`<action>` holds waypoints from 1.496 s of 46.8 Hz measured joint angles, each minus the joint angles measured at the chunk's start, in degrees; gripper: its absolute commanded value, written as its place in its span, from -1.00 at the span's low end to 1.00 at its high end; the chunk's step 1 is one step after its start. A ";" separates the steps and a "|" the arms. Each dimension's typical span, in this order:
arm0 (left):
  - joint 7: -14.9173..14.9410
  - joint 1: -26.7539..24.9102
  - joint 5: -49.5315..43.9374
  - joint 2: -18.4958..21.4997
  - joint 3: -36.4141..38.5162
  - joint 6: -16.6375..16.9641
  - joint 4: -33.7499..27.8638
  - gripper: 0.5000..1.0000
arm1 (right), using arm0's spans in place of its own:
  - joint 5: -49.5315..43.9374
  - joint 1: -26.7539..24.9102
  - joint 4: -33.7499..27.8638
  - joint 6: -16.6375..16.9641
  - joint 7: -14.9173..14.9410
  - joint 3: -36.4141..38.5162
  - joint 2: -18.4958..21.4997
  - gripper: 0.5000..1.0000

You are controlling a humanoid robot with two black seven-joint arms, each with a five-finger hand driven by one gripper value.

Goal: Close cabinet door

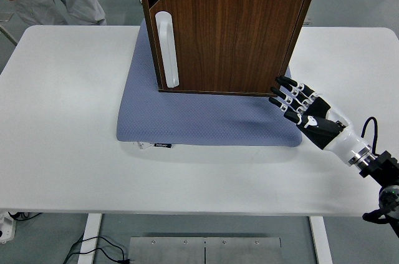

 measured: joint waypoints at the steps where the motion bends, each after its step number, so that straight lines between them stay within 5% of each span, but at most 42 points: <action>1: 0.00 0.00 0.00 0.00 0.00 0.00 0.00 1.00 | 0.00 -0.34 0.01 0.03 -0.03 0.42 -0.08 1.00; 24: 0.00 0.00 0.02 0.00 0.00 0.00 0.00 1.00 | 0.53 -4.36 -1.17 -1.27 -0.04 9.45 0.37 1.00; 50: 0.01 0.00 0.00 0.00 0.00 0.00 0.00 1.00 | 0.70 -2.36 -2.17 -15.57 2.27 14.27 7.36 1.00; 70: 0.01 0.00 0.03 0.00 0.00 0.00 0.00 1.00 | 0.70 3.27 -6.07 -20.14 2.38 13.66 11.27 1.00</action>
